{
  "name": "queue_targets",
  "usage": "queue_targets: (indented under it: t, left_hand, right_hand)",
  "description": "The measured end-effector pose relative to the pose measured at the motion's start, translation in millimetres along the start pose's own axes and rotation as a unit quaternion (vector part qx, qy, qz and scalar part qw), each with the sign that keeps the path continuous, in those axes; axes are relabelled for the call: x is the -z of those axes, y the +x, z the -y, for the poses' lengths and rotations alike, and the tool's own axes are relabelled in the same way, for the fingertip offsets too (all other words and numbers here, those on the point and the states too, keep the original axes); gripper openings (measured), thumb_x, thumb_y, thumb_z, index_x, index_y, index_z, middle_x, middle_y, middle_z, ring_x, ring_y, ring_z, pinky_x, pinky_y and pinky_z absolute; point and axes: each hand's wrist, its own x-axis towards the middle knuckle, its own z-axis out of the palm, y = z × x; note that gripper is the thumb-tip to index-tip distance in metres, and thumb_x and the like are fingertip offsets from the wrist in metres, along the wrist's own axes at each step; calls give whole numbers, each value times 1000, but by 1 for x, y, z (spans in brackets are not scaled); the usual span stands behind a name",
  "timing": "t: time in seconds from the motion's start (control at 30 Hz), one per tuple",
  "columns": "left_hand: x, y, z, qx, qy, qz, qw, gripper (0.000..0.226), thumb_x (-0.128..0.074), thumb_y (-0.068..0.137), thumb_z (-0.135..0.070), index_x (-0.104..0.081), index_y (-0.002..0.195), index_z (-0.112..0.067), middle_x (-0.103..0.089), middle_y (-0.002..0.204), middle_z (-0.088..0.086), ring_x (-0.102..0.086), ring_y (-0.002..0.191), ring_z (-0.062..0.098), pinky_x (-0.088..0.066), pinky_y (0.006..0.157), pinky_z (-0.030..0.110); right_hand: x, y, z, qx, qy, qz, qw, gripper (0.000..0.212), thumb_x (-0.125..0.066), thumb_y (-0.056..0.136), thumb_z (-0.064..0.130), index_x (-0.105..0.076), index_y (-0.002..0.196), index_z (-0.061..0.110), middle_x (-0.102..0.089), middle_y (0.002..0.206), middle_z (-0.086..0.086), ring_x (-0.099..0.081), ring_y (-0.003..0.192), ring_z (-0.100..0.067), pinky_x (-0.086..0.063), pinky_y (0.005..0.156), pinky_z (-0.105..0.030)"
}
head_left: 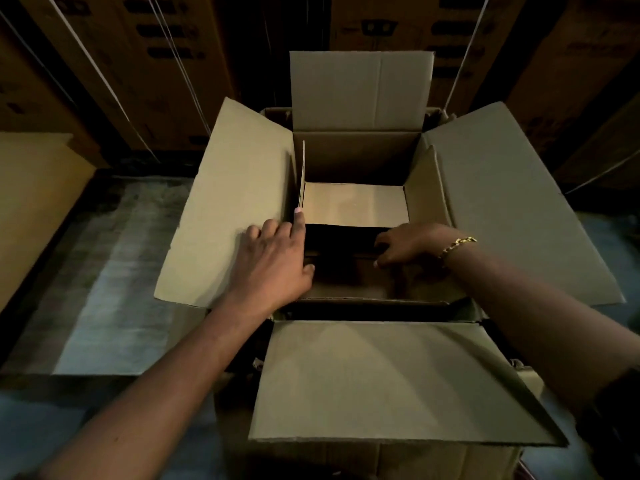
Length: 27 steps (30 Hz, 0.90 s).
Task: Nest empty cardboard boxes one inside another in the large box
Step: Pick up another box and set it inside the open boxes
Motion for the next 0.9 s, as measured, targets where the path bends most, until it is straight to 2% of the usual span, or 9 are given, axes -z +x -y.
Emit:
queue_targets:
  t: [0.07,0.13,0.2,0.33,0.5,0.63,0.77,0.83,0.9]
  left_hand:
    - [2,3,1,4,-11,8,1000,90,-53,91,-55,-12,158,-11,-55,137,7,-48,126,25,-39,103,44]
    - [4,6,1,2,-14,4,1000,83,-55,91,-51,-21,155,-11,-60,132,7,-53,122,26,-42,100,44]
    - [7,10,3,3,-8,-5,1000,72,-58,90,-46,-33,148,-11,-65,122,8,-57,113,26,-46,94,43]
    - [17,28,8,25,-23,-8,999,55,-60,89,-41,-42,130,-11,-67,112,11,-61,104,30,-47,86,44]
    - [13,61,7,45,-26,10,999,77,-60,90,-38,-24,150,-6,-65,121,17,-59,112,34,-46,92,46]
    - [2,67,1,39,-10,33,999,82,-59,91,-31,-15,157,-8,-61,130,15,-51,123,32,-42,98,47]
    - [4,79,3,41,-26,34,998,83,-55,94,-42,-14,157,-9,-58,134,18,-50,127,34,-40,102,48]
    - [6,96,4,44,-33,34,998,83,-54,94,-44,-13,157,-8,-54,139,19,-49,128,35,-40,103,49]
    - [8,119,7,49,-52,28,997,84,-54,94,-44,-12,158,-9,-50,143,20,-49,128,37,-42,102,49]
  right_hand:
    - [-1,19,-7,-29,4,42,999,62,-55,98,47,-40,151,18,-42,153,-8,-46,134,-30,-42,108,-43]
    - [-3,31,-12,-44,52,59,996,74,-56,96,50,-27,157,20,-30,161,-9,-38,142,-33,-38,113,-46]
    - [-2,37,-17,-47,49,12,998,87,-54,94,58,-12,160,19,-15,167,-9,-25,149,-33,-29,119,-44]
    - [3,37,-23,-55,46,-143,987,94,-54,92,62,-4,161,22,0,168,-9,-16,151,-37,-24,120,-47]
    - [30,47,-32,-60,69,-200,975,98,-61,90,55,-1,161,26,14,168,-3,-11,151,-39,-22,119,-51]
    - [49,64,-42,-59,75,-212,973,95,-63,91,51,-3,161,25,15,168,-2,-14,150,-41,-24,118,-50]
    - [59,74,-50,-56,84,-208,973,95,-64,90,50,-7,161,24,10,168,-2,-16,150,-41,-25,119,-51]
    - [64,74,-51,-54,91,-237,966,92,-65,89,49,-13,160,21,-2,169,-5,-23,149,-38,-29,117,-51]
    - [68,71,-52,-56,105,-284,952,83,-64,88,47,-25,156,18,-24,163,-11,-35,143,-38,-37,112,-51]
